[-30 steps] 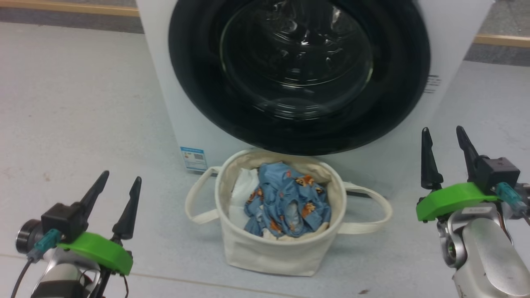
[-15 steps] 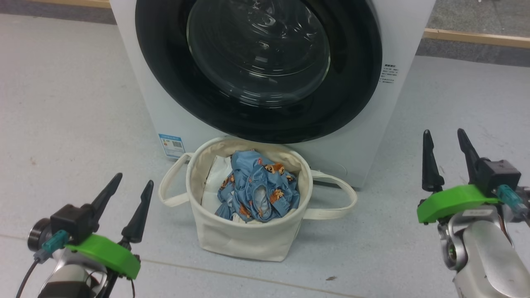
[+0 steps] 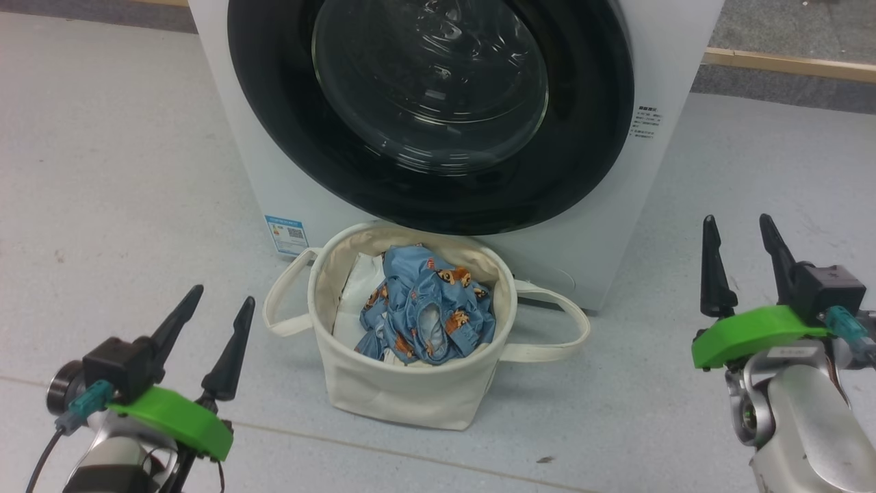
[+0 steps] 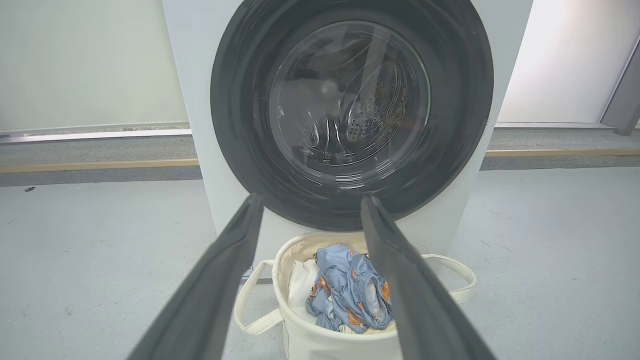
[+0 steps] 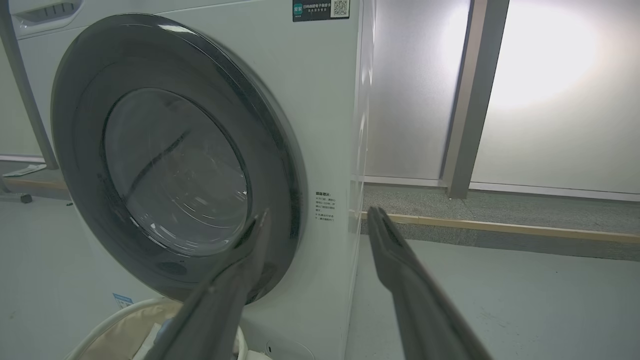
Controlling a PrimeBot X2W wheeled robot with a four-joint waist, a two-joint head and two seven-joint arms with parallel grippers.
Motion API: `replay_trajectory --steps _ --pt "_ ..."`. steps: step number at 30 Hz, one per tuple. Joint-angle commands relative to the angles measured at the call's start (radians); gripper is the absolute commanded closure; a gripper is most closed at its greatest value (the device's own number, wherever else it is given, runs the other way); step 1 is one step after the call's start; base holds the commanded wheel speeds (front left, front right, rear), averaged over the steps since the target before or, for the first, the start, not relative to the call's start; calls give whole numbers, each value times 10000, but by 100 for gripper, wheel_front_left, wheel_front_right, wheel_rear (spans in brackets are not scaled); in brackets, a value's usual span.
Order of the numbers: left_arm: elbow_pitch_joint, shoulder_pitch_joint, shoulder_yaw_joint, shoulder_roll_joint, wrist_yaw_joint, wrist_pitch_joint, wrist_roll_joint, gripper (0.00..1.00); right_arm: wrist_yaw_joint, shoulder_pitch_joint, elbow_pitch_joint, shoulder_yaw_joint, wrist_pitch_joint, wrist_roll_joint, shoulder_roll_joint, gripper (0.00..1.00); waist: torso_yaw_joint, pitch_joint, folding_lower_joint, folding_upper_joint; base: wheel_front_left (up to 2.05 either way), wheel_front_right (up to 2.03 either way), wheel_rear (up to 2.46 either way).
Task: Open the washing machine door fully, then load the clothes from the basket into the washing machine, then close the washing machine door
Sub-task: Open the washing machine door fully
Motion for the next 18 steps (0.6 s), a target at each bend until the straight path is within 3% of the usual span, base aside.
replay_trajectory --steps 1,10,18 --pt "-353 -491 361 306 67 -122 -59 0 0 -275 -278 90 -124 80 35 0 0 7 0 0 0 0 0" --pt "-603 -446 718 178 330 -122 -172 0 0 -321 -201 -160 -124 43 130 0 3 111 0 0 0 0 0" --pt "-1079 -276 1365 -132 226 -122 -608 0 0 -513 -241 -477 -124 211 199 0 118 532 0 0 0 0 0"
